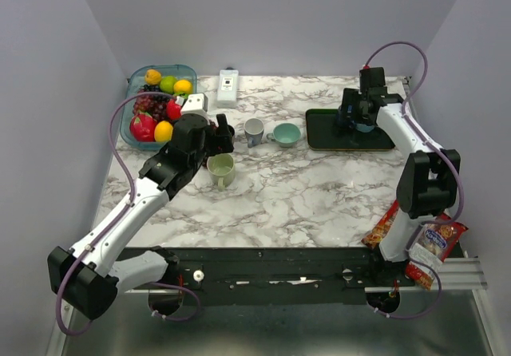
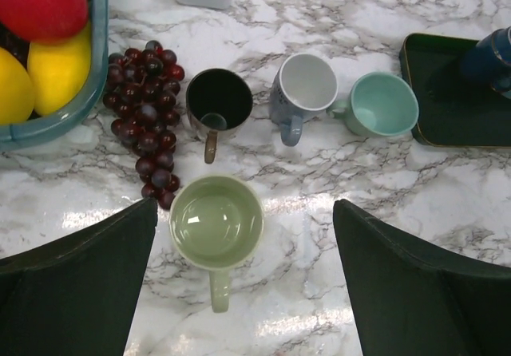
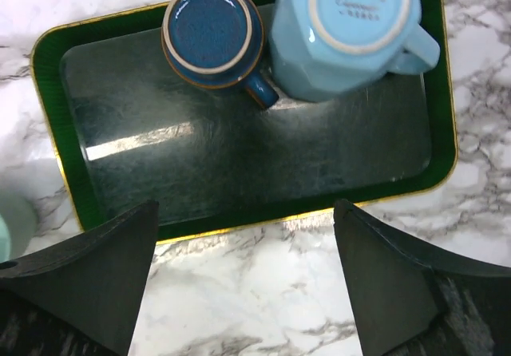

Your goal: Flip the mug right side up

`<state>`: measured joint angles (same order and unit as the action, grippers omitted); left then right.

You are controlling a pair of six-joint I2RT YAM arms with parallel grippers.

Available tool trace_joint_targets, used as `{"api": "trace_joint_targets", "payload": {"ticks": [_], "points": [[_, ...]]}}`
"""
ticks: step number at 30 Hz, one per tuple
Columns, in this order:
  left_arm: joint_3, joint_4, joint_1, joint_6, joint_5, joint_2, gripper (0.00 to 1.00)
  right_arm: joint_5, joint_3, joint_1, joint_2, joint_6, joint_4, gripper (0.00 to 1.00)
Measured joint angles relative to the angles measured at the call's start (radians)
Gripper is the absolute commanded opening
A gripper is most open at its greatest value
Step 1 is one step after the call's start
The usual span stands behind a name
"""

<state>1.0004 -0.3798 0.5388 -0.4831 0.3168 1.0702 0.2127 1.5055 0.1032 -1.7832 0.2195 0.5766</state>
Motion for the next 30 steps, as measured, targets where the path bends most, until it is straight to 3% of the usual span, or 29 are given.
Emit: {"api": "trace_joint_targets", "payload": {"ticks": [6,11,30], "points": [[0.075,0.031,-0.005,0.033,-0.078,0.086,0.99,-0.013,0.053,-0.001,-0.11,-0.17,-0.067,0.9],[0.095,0.042,-0.009,0.047,-0.139,0.13,0.99,-0.063,0.083,-0.011,-0.163,-0.249,-0.102,0.8],[0.137,0.043,-0.087,0.134,-0.251,0.163,0.99,-0.169,0.138,-0.032,-0.318,-0.322,-0.11,0.79]]}}
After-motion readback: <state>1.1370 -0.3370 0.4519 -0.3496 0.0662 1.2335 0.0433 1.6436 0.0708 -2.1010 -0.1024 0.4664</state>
